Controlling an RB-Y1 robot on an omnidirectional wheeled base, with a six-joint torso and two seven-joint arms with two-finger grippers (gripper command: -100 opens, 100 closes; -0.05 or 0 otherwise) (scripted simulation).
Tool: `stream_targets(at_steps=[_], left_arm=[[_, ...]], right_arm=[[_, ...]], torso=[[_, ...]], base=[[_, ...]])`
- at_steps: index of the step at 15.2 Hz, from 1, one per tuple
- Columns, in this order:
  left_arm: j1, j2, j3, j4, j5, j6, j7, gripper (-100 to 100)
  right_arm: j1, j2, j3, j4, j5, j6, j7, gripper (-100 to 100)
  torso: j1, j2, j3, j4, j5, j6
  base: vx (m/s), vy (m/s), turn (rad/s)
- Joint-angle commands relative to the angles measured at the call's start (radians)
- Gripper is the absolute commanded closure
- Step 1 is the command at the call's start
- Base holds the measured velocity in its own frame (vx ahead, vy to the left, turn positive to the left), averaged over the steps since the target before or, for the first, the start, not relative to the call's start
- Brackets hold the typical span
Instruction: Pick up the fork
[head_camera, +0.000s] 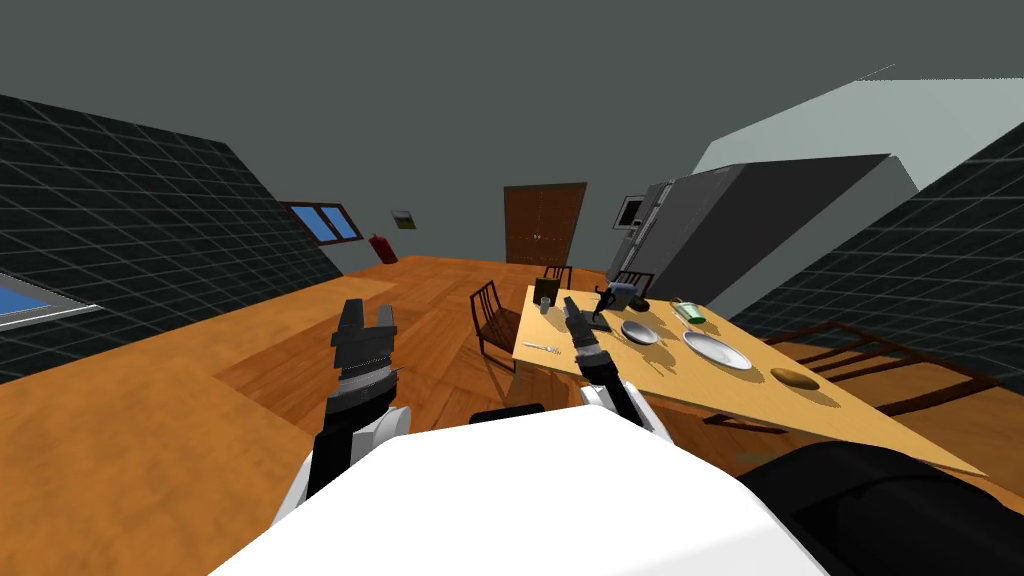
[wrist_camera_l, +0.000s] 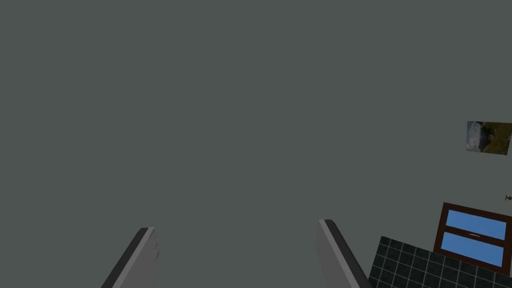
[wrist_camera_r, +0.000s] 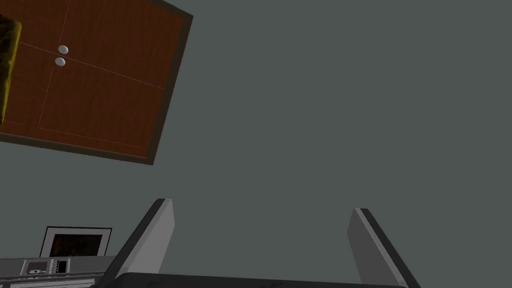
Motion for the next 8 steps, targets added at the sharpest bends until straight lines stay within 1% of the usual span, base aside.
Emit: stream_targets(at_steps=[1, 2, 3, 4, 5, 6, 7, 8], left_arm=[[0.000, 0.000, 0.000, 0.000, 0.000, 0.000, 0.000, 0], [0.000, 0.000, 0.000, 0.000, 0.000, 0.000, 0.000, 0], [0.000, 0.000, 0.000, 0.000, 0.000, 0.000, 0.000, 0], [0.000, 0.000, 0.000, 0.000, 0.000, 0.000, 0.000, 0], [0.000, 0.000, 0.000, 0.000, 0.000, 0.000, 0.000, 0], [0.000, 0.000, 0.000, 0.000, 0.000, 0.000, 0.000, 0], [0.000, 0.000, 0.000, 0.000, 0.000, 0.000, 0.000, 0], [0.000, 0.000, 0.000, 0.000, 0.000, 0.000, 0.000, 0]], right_arm=[[-0.015, -0.040, 0.007, 0.049, 0.019, -0.003, 0.018, -100], [-0.021, -0.068, 0.012, 0.073, 0.034, -0.003, 0.029, -100], [-0.021, -0.069, 0.012, 0.081, 0.034, -0.003, 0.029, -100], [-0.027, -0.098, 0.018, 0.112, 0.049, -0.004, 0.042, -100], [-0.027, -0.098, 0.018, 0.115, 0.049, -0.004, 0.042, -100], [-0.033, -0.127, 0.026, 0.151, 0.066, -0.005, 0.055, -100], [-0.033, -0.127, 0.026, 0.151, 0.066, -0.005, 0.055, -100], [-0.040, -0.156, 0.034, 0.188, 0.083, -0.006, 0.068, -100]], torso=[[0.000, 0.000, 0.000, 0.000, 0.000, 0.000], [0.000, 0.000, 0.000, 0.000, 0.000, 0.000], [0.001, -0.001, 0.000, 0.000, 0.000, -0.001], [0.002, -0.001, -0.001, 0.000, 0.000, 0.000], [0.002, -0.001, -0.001, 0.000, 0.000, 0.000], [0.002, -0.001, -0.001, 0.000, 0.000, 0.000], [0.002, -0.001, 0.000, 0.000, 0.000, 0.000], [0.001, -0.001, -0.001, 0.000, 0.000, 0.000]], base=[[-0.010, 0.091, 0.096], [0.000, 0.133, 0.180], [0.005, 0.134, 0.122], [0.009, 0.136, 0.125], [-0.003, 0.114, 0.088], [-0.002, 0.112, 0.120], [0.009, 0.104, 0.093], [0.010, 0.113, 0.122]])
